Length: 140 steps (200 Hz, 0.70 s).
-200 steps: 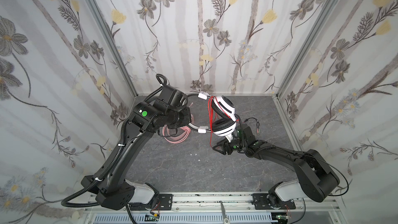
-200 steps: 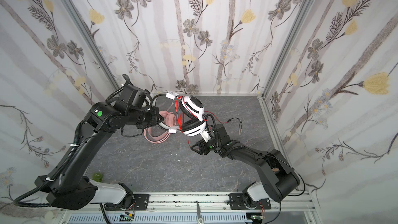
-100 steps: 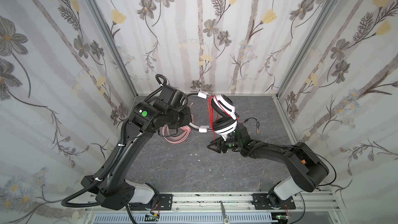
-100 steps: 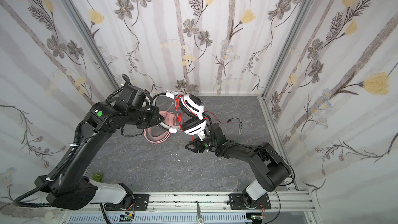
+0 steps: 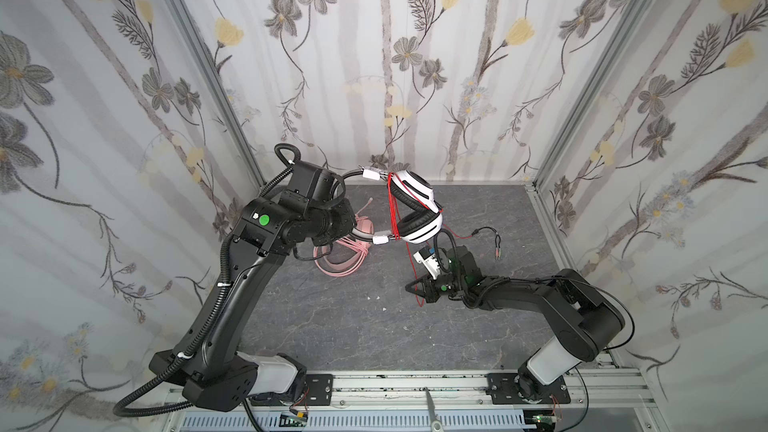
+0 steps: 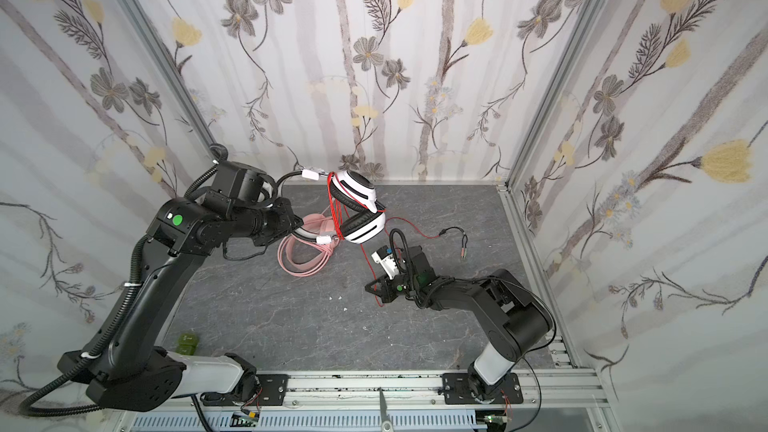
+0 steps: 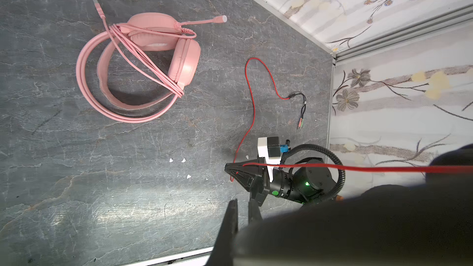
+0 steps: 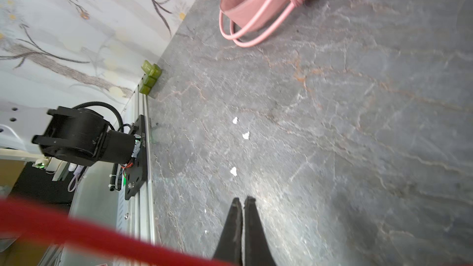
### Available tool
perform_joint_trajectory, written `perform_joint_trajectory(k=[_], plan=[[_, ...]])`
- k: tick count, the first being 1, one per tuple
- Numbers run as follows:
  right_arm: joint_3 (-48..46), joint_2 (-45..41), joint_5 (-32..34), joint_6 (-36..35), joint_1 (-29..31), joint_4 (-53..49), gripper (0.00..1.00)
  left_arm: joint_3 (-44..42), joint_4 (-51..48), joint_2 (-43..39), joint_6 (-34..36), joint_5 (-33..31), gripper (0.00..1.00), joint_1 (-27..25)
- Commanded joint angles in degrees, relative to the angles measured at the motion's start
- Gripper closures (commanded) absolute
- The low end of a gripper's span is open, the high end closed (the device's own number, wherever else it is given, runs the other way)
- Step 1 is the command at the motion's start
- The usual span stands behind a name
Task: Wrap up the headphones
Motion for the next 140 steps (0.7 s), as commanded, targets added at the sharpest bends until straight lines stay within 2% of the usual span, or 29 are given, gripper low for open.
perform_joint_trajectory(k=[1, 32, 69, 108, 115, 140], plan=[[-1.44, -0.12, 1.44, -0.49, 0.13, -1.09, 0.99, 0.52, 6.59, -0.26, -2.22, 2.17, 1.0, 0.34], [-1.16, -3.44, 3.4, -1.43, 1.4, -5.27, 0.99, 0.43, 4.59, -0.12, -4.54, -2.95, 1.0, 0.51], [1.2, -9.8, 10.81, -5.21, 6.07, -15.5, 0.99, 1.36, 4.19, 1.01, -8.21, -9.9, 1.0, 1.38], [1.48, -17.13, 17.91, -6.39, 11.59, -22.38, 0.99, 7.1, 4.53, 5.69, -10.59, -11.16, 1.0, 3.46], [1.57, -17.87, 18.86, -6.42, 14.31, -23.24, 0.99, 8.4, 4.42, 6.69, -10.9, -11.02, 1.0, 3.99], [1.65, -19.46, 21.6, -6.47, 17.48, -25.58, 0.98, 14.23, 3.14, 10.5, -11.18, -11.21, 1.0, 5.39]])
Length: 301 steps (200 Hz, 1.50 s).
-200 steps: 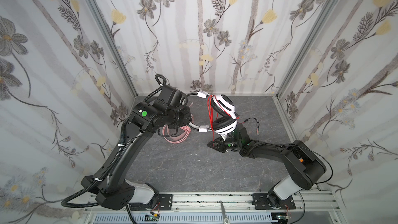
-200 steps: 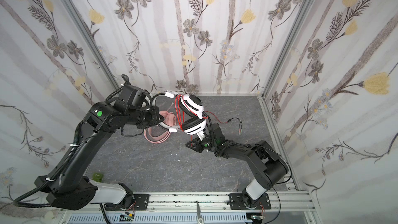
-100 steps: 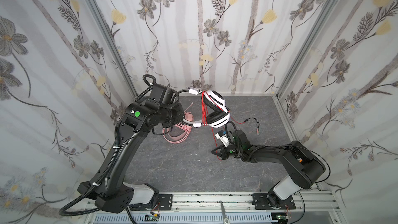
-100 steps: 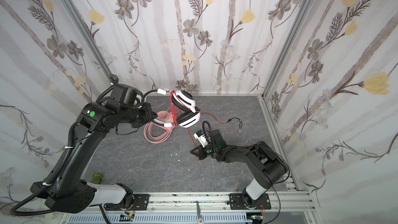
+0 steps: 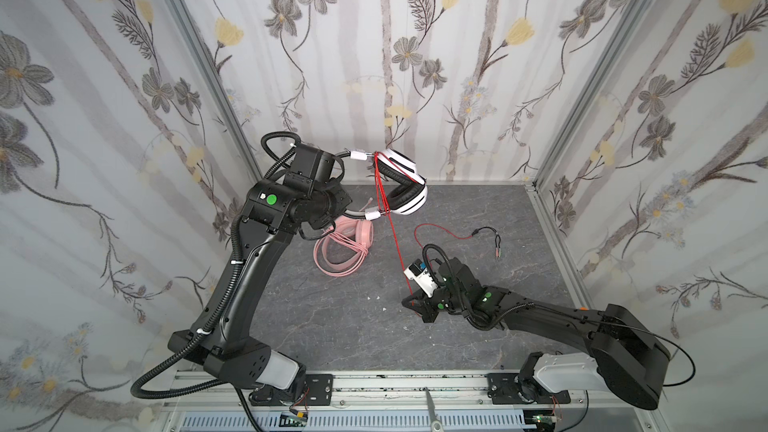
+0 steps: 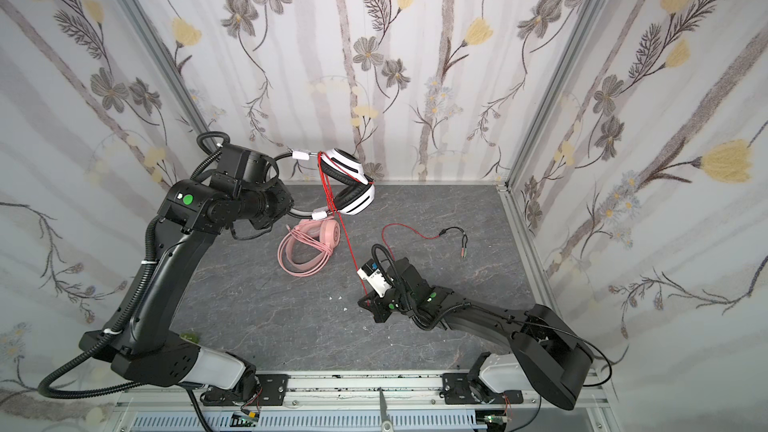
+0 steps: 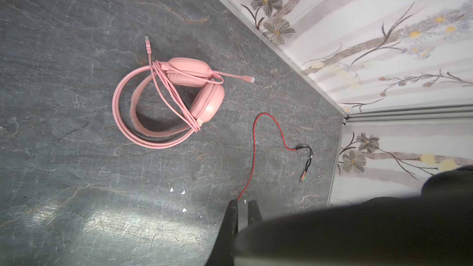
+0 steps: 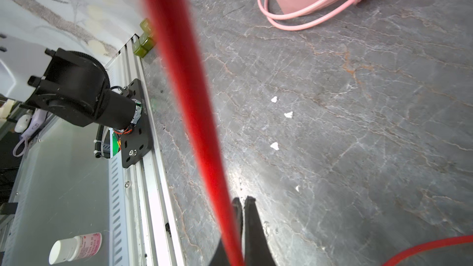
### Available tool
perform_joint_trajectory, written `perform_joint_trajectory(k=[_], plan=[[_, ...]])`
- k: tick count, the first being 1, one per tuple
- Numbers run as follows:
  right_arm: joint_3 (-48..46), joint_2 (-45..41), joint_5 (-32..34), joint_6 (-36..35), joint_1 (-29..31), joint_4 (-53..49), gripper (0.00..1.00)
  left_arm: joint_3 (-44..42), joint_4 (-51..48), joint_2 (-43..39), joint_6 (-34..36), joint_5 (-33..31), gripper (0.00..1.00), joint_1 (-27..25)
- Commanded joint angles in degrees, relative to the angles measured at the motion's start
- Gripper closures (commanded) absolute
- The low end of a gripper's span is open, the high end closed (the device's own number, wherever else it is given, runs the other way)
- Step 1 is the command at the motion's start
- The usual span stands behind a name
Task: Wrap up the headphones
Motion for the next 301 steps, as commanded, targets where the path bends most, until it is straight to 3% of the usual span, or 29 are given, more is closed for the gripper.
perform_joint_trajectory(k=[1, 29, 64, 105, 151, 188, 244, 282, 301], plan=[[0.2, -0.88, 4.54, -0.91, 2.05, -5.68, 0.98, 4.59, 4.22, 2.18, -3.71, -1.69, 1.0, 1.02], [1.05, -1.38, 5.03, -1.11, 2.8, -7.56, 0.98, 6.86, 4.78, 4.02, -4.14, -0.06, 1.0, 1.76], [9.13, -4.05, 9.39, -4.58, 4.74, -16.73, 0.97, 1.51, 5.53, 3.48, -6.19, -1.63, 1.0, 1.75], [21.0, -6.18, 11.96, -9.08, 8.99, -28.17, 0.96, -4.18, 4.69, 3.28, -6.81, -10.39, 1.0, 1.46], [35.05, -8.25, 17.22, -12.33, 13.66, -39.69, 0.95, -3.13, -0.03, 6.1, -2.81, -22.98, 1.0, -2.47], [42.23, -10.5, 25.81, -16.0, 13.75, -46.65, 0.94, -3.1, -1.64, 6.62, -0.87, -26.95, 1.0, -4.5], [45.61, -10.3, 40.33, -18.74, 13.71, -53.94, 0.95, -3.65, -0.52, 5.23, 1.18, -24.7, 1.0, -4.83], [48.85, -10.98, 45.05, -19.76, 13.66, -54.54, 0.95, -0.84, -7.11, 8.2, 4.26, -31.59, 1.0, -6.95], [49.31, -10.95, 50.17, -21.36, 13.69, -54.12, 0.91, 1.77, -10.54, 10.39, 7.94, -36.33, 1.0, -9.76]])
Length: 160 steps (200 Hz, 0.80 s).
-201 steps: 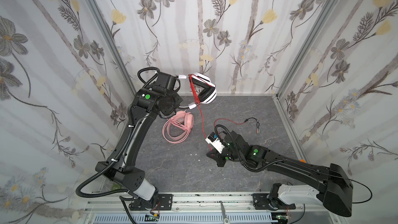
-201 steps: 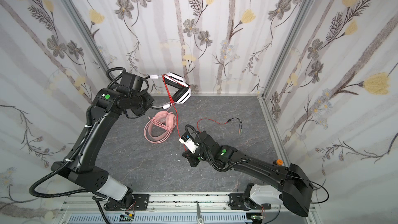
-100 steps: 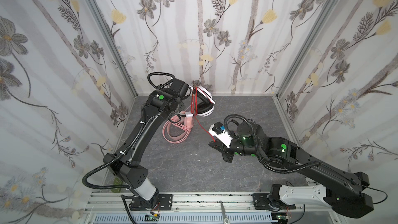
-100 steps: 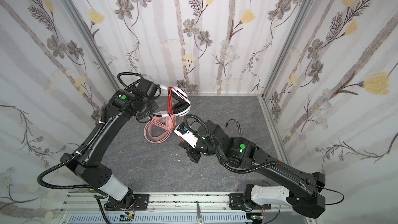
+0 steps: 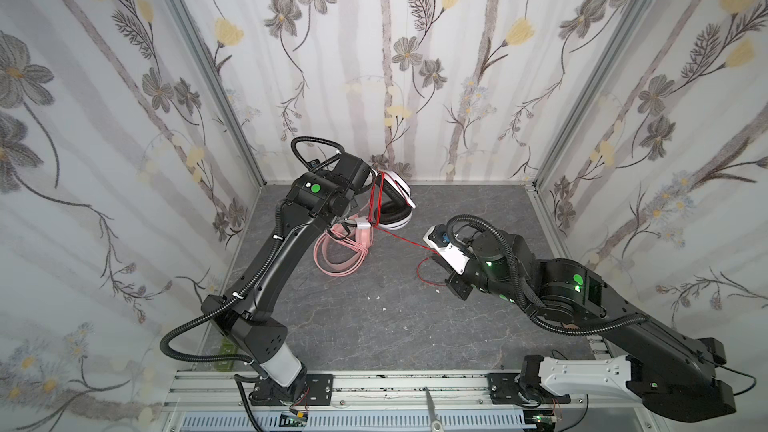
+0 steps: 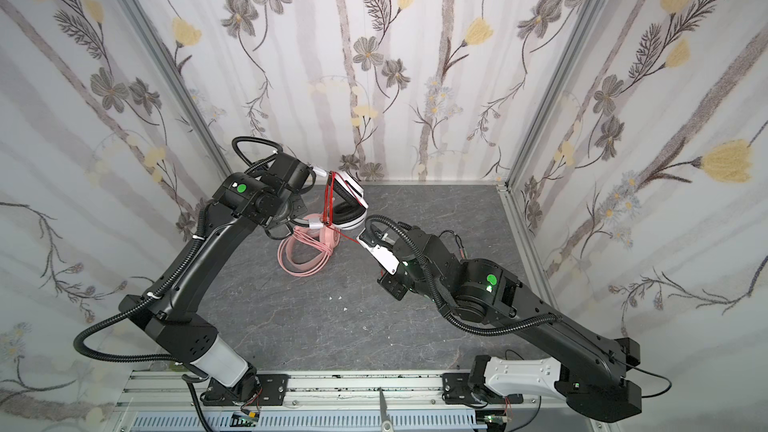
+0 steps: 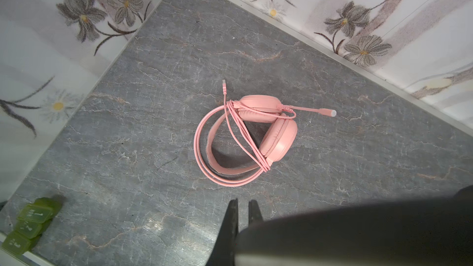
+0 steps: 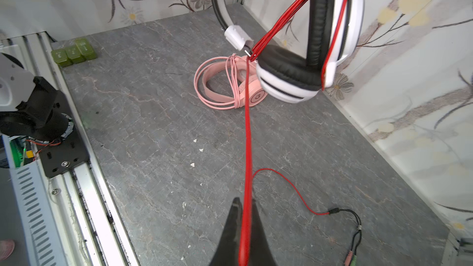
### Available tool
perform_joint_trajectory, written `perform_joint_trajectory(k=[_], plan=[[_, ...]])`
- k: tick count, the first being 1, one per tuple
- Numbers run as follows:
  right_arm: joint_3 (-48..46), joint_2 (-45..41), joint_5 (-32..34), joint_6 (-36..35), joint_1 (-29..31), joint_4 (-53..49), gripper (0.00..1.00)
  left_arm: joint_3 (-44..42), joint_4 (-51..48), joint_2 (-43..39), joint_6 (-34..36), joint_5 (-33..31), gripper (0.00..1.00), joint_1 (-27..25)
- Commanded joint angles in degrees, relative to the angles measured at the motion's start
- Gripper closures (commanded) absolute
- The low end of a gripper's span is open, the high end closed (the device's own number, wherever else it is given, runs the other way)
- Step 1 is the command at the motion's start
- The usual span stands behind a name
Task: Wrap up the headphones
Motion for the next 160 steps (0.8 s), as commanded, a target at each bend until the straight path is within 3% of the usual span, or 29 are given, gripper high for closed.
perform_joint_trajectory(k=[1, 38, 73, 112, 160], plan=[[0.88, -0.15, 8.22, -2.69, 0.15, -0.01, 0.91, 2.71, -3.77, 1.96, 4.09, -10.06, 1.0, -2.2], [0.7, -0.4, 15.61, -6.12, -1.01, 2.84, 0.94, 1.59, -1.34, 1.99, 17.91, -12.18, 1.0, -7.82], [0.96, -1.33, 14.27, -7.71, -4.01, 5.45, 0.96, -2.91, 2.51, -0.44, 26.56, -5.08, 1.0, -10.06], [-0.73, -2.05, 10.18, -7.98, -9.08, 7.98, 0.96, -9.29, 8.4, -5.58, 32.26, 6.42, 1.0, -10.82], [-3.9, -3.34, -3.53, -4.92, -18.6, 14.41, 0.96, -17.09, 16.41, -13.25, 36.94, 18.25, 1.0, -11.62]])
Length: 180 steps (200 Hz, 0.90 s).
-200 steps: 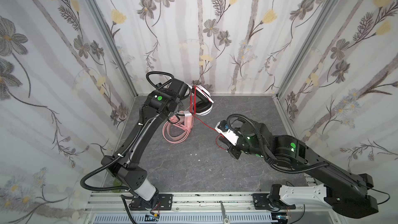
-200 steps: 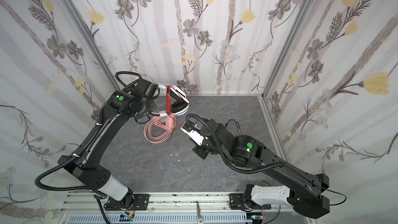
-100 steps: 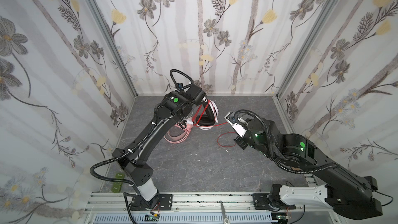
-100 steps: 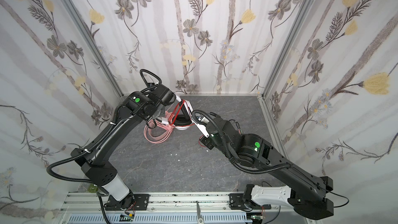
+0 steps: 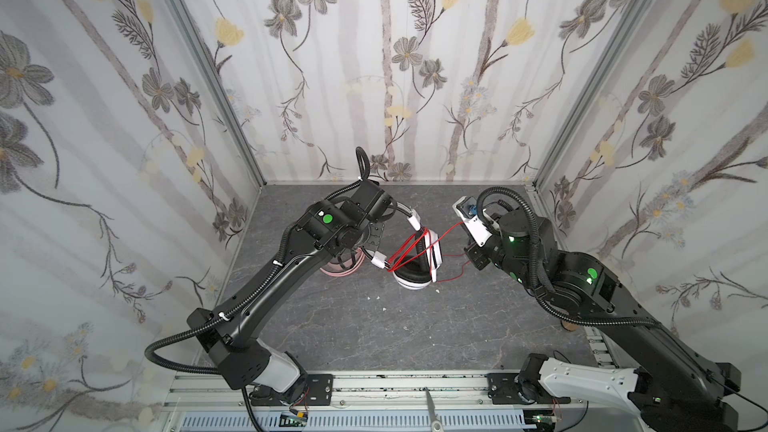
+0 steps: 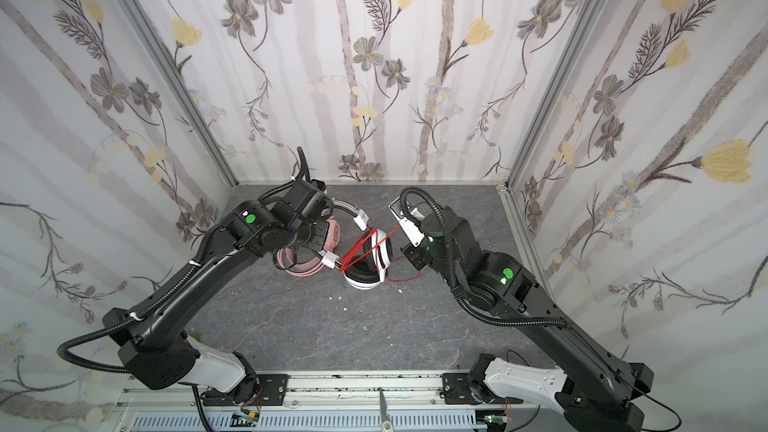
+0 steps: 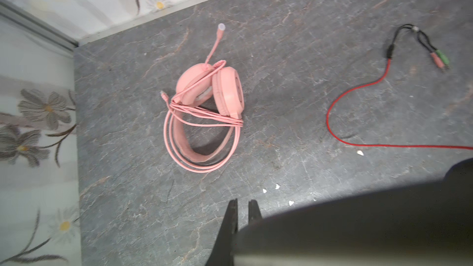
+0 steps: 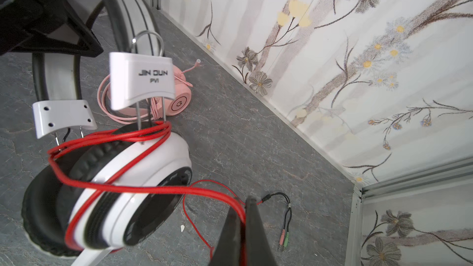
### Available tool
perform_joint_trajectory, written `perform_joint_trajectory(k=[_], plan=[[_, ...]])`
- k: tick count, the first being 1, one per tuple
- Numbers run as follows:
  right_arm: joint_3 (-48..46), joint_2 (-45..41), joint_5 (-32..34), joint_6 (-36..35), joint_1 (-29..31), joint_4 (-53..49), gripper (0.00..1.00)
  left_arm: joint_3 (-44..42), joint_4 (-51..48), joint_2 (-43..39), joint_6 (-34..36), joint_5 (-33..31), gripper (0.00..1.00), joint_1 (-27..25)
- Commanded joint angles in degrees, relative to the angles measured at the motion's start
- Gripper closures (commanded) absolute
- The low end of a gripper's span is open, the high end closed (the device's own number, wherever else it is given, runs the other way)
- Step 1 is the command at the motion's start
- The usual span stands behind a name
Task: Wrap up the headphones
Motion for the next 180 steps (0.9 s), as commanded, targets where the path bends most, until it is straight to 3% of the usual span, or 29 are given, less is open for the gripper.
perform_joint_trajectory(k=[1, 66, 159, 180], plan=[[-0.65, -0.07, -6.75, 2.11, -3.83, 7.07, 0.96, -1.95, 5.69, -2.77, 3.78, 6.93, 1.0, -0.23], [-1.89, 0.29, -17.78, 6.48, -10.1, 10.71, 0.94, -3.79, 4.76, -4.67, 5.74, 11.3, 1.0, -1.53], [-2.44, 3.8, -25.27, 9.63, -16.95, 12.01, 0.92, -2.47, 4.34, -2.68, 7.21, 15.73, 1.0, -4.5], [-4.07, 3.73, -27.05, 10.11, -18.23, 12.67, 0.87, -2.46, 5.03, -2.93, 6.84, 16.53, 1.0, -4.61]])
